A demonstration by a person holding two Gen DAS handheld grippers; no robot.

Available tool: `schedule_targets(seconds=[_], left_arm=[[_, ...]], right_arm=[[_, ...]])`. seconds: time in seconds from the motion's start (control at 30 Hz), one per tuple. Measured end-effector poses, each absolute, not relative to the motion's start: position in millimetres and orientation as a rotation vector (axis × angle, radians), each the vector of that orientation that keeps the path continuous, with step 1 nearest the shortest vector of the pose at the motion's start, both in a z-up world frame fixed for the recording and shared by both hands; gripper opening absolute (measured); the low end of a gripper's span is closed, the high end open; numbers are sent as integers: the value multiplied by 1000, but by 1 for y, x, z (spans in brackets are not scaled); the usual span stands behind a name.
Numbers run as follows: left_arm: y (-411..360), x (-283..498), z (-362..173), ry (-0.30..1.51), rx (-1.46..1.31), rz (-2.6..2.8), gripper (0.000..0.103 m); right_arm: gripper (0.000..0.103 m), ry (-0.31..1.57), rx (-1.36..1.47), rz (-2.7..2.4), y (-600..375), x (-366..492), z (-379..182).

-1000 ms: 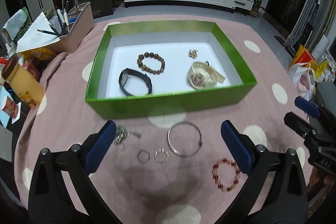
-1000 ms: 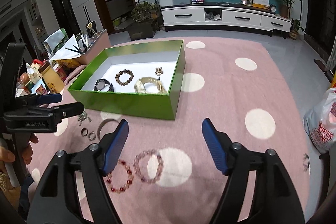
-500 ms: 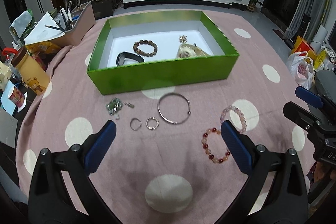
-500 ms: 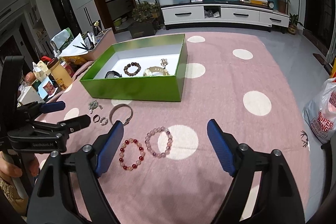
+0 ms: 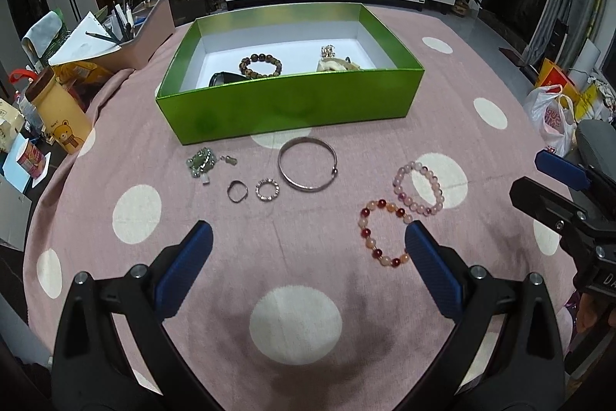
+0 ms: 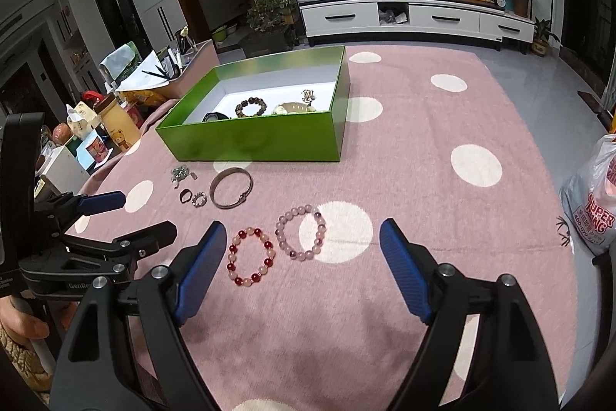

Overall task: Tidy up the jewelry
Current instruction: 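Move both tools back toward the red-orange and pink bead bracelets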

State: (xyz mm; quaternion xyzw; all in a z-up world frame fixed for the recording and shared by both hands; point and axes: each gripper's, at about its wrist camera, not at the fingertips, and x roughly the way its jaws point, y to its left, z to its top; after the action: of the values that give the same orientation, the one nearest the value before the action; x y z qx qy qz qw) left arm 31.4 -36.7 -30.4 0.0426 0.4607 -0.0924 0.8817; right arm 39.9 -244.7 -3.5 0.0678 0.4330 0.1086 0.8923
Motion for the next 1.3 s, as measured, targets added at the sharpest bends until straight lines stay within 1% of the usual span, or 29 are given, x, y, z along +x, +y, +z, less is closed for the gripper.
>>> schedule_targets(seconds=[0.47, 1.3], left_arm=[[-48, 31, -44, 969, 129, -197, 101], [-65, 57, -66, 994, 153, -224, 101]], right_arm=[[82, 928, 155, 225, -248, 44, -17], [82, 968, 174, 204, -262, 68, -41]])
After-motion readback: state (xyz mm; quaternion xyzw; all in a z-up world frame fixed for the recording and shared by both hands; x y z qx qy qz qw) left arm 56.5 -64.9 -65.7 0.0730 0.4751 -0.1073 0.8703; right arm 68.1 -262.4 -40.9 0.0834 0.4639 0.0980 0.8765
